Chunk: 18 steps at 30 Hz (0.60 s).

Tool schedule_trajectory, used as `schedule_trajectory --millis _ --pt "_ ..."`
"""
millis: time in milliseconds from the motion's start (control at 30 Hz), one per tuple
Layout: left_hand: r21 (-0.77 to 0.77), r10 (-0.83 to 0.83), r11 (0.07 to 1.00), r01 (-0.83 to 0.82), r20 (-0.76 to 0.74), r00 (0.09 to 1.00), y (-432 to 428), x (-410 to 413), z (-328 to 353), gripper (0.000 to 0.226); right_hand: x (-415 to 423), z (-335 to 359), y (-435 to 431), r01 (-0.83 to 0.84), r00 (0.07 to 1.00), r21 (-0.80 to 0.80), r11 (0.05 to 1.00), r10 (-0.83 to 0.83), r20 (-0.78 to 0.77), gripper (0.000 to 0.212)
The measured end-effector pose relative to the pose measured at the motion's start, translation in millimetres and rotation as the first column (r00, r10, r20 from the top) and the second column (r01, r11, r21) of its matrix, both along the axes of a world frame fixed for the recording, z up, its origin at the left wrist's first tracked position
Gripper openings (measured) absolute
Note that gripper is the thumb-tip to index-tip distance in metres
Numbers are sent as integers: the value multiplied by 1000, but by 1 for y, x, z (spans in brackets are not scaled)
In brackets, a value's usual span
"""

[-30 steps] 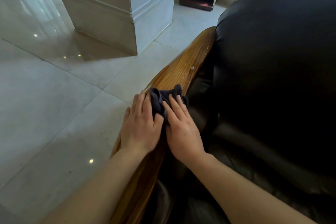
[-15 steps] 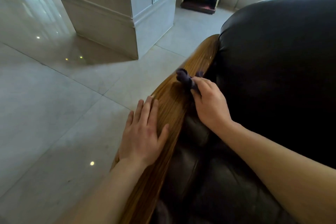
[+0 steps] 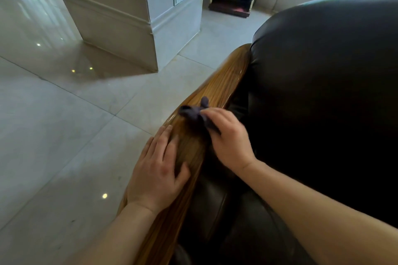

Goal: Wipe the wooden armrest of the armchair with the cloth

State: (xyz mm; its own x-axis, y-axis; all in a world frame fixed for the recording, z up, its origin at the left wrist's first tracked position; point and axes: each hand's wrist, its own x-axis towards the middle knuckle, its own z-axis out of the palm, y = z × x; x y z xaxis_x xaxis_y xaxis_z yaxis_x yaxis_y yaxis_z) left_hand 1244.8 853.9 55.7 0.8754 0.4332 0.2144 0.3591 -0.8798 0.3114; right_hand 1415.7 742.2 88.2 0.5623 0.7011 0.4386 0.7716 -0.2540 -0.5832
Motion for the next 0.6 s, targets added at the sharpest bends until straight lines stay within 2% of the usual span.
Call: schedule_trajectory --millis 67,100,200,233,267,367,433,467,533,600 --pt "-3 11 1000 -11 14 1000 0 1 -2 58 20 7 11 68 993 -14 998 -69 -93 32" --pt "-1 11 1000 -11 16 1000 0 1 -3 57 25 9 17 41 995 -59 997 -46 -85 33" --pt "1 13 1000 -13 31 999 1 0 -6 56 29 5 27 -170 978 -243 955 193 75 39" --pt "-2 17 1000 -17 36 999 2 1 -6 56 35 5 27 -181 970 -301 936 220 100 43" --pt "-5 21 1000 -21 37 999 2 1 -6 56 45 4 29 -142 979 -340 930 182 89 48" --pt "-20 38 999 -38 30 999 1 1 -6 56 68 9 41 115 992 -369 922 -129 -13 54" --pt "-41 69 997 -68 20 997 1 1 -4 55 53 8 51 184 981 -361 914 -194 8 50" --pt "-53 80 995 -79 18 997 2 1 -2 55 39 5 53 154 988 -327 933 -150 35 46" --pt "-60 80 995 -79 21 997 1 -1 -2 55 12 -2 42 -12 992 -269 963 45 118 40" --pt "-68 74 995 -72 22 997 2 -1 -2 55 12 -2 29 -203 947 -299 932 264 183 39"
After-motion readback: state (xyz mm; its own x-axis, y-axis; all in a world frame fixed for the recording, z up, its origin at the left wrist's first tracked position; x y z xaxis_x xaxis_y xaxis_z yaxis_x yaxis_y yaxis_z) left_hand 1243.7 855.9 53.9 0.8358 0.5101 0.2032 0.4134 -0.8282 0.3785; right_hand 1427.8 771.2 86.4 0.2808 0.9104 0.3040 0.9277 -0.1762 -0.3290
